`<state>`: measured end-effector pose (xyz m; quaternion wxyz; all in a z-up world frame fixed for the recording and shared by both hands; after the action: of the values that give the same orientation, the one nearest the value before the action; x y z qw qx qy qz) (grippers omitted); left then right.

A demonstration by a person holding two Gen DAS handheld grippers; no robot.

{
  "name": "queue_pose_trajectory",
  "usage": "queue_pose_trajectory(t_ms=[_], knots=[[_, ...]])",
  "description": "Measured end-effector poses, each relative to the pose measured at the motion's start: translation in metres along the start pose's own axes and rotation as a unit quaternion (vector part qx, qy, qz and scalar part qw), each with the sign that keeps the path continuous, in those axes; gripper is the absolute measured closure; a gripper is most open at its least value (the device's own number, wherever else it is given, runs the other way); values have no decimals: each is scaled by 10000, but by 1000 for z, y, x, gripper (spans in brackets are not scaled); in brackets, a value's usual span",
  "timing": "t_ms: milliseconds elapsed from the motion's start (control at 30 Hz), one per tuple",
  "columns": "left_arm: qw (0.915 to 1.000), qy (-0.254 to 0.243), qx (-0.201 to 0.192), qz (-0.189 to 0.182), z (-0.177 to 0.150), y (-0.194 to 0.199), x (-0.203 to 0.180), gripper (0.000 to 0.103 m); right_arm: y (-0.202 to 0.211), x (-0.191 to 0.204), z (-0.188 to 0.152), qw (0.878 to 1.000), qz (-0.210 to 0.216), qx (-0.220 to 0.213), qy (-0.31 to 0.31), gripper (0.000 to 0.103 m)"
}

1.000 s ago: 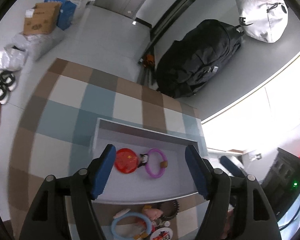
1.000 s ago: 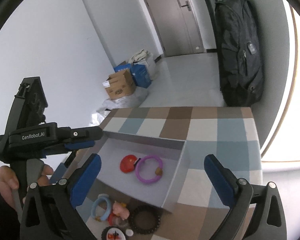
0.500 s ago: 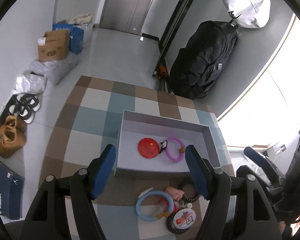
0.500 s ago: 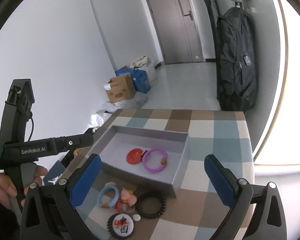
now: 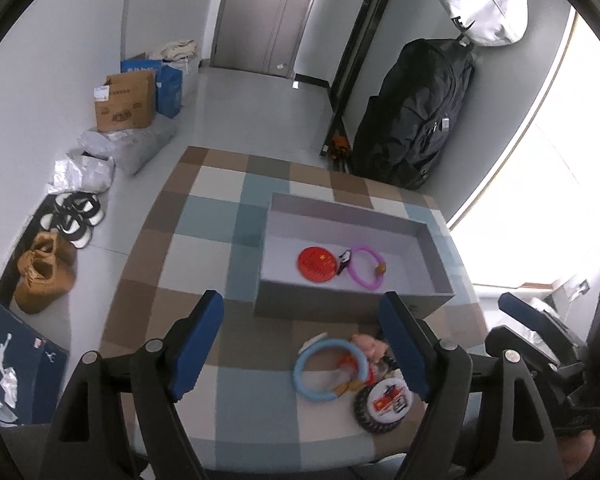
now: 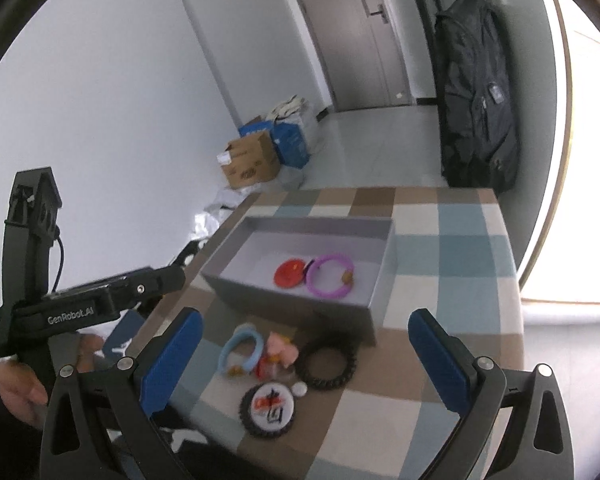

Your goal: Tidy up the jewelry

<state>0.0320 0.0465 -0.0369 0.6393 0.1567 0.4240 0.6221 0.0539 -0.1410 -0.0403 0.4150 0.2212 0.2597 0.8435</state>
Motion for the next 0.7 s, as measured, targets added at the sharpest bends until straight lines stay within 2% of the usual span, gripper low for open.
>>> queue_pose_trajectory(t_ms=[200, 500, 700], knots=[[9998, 124, 144, 74, -7, -4, 10, 26, -3, 12, -13, 9994, 29, 286, 202, 0], [9984, 218, 477, 210, -16, -17, 16, 26, -24, 29, -46, 9944, 63, 965, 426, 0], [9964, 348, 746, 204, -20, -23, 21, 26, -37, 41, -58, 9887, 273, 1340, 615, 2]])
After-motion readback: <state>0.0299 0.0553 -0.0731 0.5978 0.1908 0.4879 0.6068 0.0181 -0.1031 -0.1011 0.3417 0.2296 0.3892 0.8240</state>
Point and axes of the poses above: each gripper's, at about its wrist camera, not at the fingertips, and y roughly against the way its jaws point, x to its left, z to its top, the point moved 3 cm from there along -y, roughly the way its jaws point, and after that the axes turned 8 degrees about y, right-handed, at the moved point
